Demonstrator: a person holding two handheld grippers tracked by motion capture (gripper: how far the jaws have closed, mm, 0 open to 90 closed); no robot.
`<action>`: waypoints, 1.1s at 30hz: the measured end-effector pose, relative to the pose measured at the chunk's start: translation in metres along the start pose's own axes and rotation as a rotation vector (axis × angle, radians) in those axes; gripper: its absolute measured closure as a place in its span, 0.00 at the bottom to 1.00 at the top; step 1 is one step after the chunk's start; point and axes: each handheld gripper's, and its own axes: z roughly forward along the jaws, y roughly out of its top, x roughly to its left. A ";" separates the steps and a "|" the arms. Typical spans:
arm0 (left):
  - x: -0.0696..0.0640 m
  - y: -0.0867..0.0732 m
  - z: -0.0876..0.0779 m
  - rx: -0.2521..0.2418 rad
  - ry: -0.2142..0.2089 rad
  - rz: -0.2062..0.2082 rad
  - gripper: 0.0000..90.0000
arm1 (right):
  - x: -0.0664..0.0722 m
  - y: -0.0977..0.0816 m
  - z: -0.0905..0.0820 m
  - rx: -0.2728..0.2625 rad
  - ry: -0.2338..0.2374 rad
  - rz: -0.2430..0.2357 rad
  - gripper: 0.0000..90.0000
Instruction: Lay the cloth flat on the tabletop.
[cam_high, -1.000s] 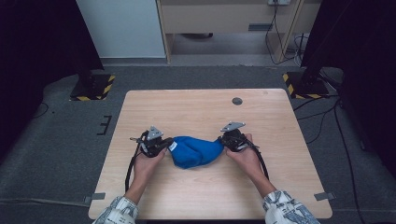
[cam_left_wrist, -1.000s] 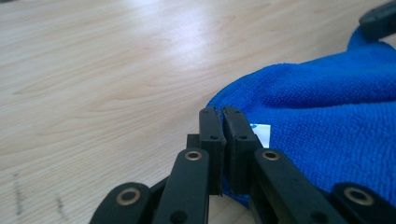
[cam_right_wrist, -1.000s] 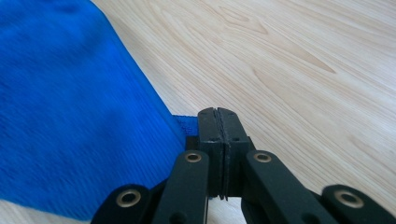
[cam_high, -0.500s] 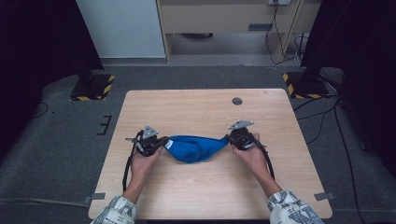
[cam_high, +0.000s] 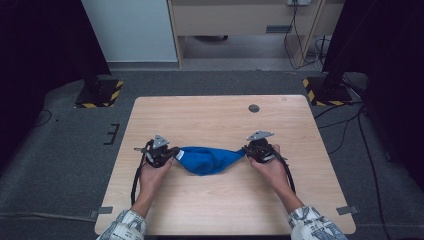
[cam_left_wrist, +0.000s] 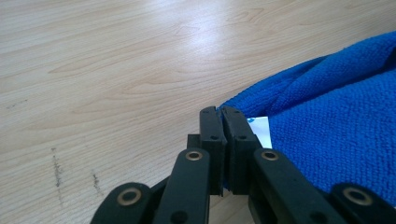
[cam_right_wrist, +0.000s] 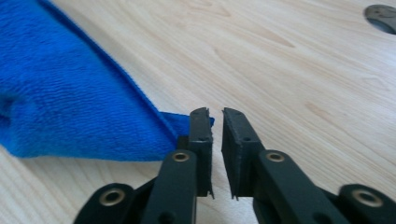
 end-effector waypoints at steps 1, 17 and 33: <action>0.000 0.000 0.000 0.008 0.003 0.003 0.97 | -0.001 0.000 -0.001 -0.003 -0.005 0.007 0.90; 0.008 -0.005 0.003 0.044 0.033 -0.003 0.97 | 0.000 -0.002 0.010 -0.043 0.004 0.055 0.76; 0.016 -0.008 0.001 0.015 0.029 -0.053 0.96 | 0.016 0.008 0.045 0.003 0.034 0.117 0.67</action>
